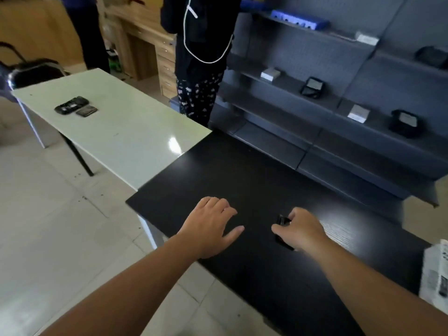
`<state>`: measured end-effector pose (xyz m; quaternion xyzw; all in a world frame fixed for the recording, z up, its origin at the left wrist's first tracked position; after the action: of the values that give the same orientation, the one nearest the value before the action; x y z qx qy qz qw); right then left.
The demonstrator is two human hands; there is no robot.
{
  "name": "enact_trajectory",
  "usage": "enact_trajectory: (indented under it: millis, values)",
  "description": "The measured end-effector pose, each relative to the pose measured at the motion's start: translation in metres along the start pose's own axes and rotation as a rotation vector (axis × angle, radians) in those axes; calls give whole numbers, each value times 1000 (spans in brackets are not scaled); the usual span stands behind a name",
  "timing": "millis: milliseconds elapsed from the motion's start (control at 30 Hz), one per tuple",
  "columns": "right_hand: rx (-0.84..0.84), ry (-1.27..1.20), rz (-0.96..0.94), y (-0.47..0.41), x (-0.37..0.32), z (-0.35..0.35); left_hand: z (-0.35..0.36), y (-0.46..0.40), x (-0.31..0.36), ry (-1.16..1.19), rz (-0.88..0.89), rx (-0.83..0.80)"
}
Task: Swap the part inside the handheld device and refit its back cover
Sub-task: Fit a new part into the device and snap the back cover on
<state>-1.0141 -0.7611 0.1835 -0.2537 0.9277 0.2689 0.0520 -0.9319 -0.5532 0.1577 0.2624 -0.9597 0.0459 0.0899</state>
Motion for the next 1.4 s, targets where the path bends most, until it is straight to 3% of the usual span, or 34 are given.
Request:
enact_trajectory:
  millis: [433,633,933,1400]
  values:
    - [-30,39,-100,8,-235,94,-42,48,-221,32,-185,47]
    - [-61,57,-146,-22,-336,122,-58,41,-319,16,-211,-22]
    - [-92,57,-196,-27,-489,157,-91,39,-466,14,-189,-28]
    - [-36,43,-48,-15,-724,245,-123,49,-739,60,-37,-77]
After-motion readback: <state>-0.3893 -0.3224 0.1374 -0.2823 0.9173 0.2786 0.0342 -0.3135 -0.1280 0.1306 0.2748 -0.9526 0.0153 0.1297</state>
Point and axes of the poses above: each hand's wrist, its own y-axis away from the middle knuckle, its own z-axis out of the palm, x = y × z, the point moved 5 cm from there along -y, towards the middle knuckle, and after that the axes turned 11 degrees about z, right-handed, at the moved point
